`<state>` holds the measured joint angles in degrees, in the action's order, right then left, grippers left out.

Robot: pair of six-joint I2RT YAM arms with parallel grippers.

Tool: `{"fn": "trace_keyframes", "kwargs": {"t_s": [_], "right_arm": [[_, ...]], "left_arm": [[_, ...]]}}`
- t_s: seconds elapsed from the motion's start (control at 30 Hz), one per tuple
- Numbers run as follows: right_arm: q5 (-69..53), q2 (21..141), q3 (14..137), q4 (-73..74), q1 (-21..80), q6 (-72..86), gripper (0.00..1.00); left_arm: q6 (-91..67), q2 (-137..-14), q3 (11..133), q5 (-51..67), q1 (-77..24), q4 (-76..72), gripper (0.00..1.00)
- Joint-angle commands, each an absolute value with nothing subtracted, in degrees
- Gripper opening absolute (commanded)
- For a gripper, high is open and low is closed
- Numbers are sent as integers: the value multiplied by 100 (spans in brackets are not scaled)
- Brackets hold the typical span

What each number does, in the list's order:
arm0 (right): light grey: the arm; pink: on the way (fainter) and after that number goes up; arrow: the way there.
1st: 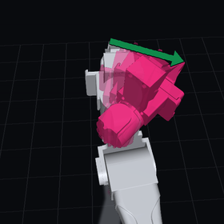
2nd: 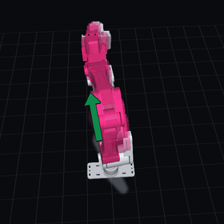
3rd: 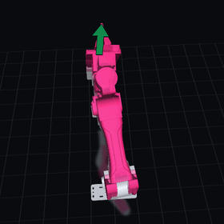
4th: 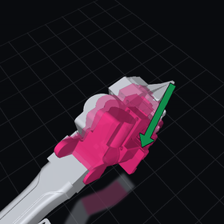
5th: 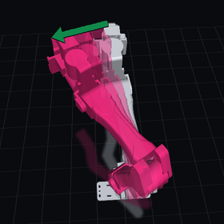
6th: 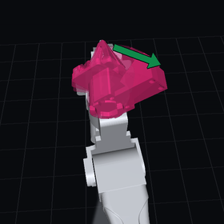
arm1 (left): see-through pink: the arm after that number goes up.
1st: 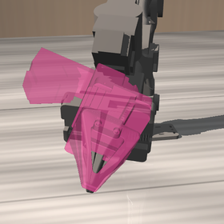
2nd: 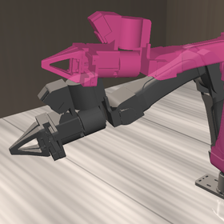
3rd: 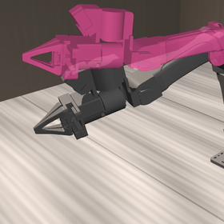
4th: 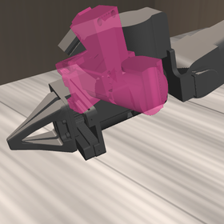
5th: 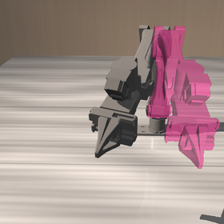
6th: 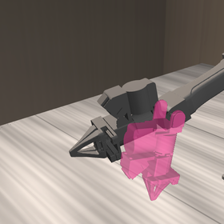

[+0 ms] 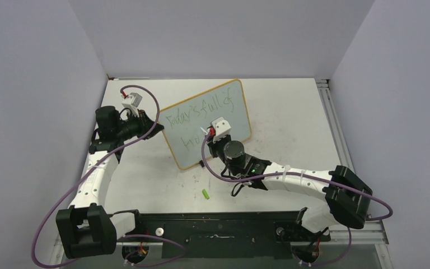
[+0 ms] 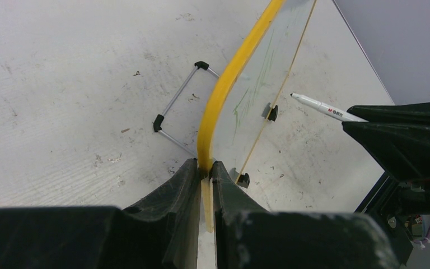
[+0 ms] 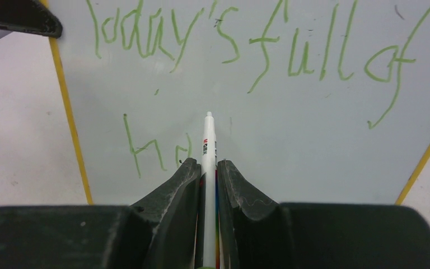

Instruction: Write a sentence on the whiteboard

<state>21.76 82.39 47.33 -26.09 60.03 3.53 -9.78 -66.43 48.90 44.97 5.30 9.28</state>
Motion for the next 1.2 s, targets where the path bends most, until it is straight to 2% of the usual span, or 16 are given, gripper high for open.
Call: {"fn": "trace_keyframes", "kwargs": {"t_s": [0.0,0.2,0.43,1.17], "right_arm": [[1935,7943,4637,-2751,5729,408,5],[1175,7778,4509,-2801,5353,450,5],[828,7881,4503,-2864,5335,389,5],[927,8487,4535,-2934,5343,501,5]], "left_arm": [[-892,-6524,5010,4337,521,844,0],[-871,-6541,5014,4319,510,869,0],[-853,-6576,5027,4286,516,892,0],[-836,-6592,5036,4302,510,905,0]]}}
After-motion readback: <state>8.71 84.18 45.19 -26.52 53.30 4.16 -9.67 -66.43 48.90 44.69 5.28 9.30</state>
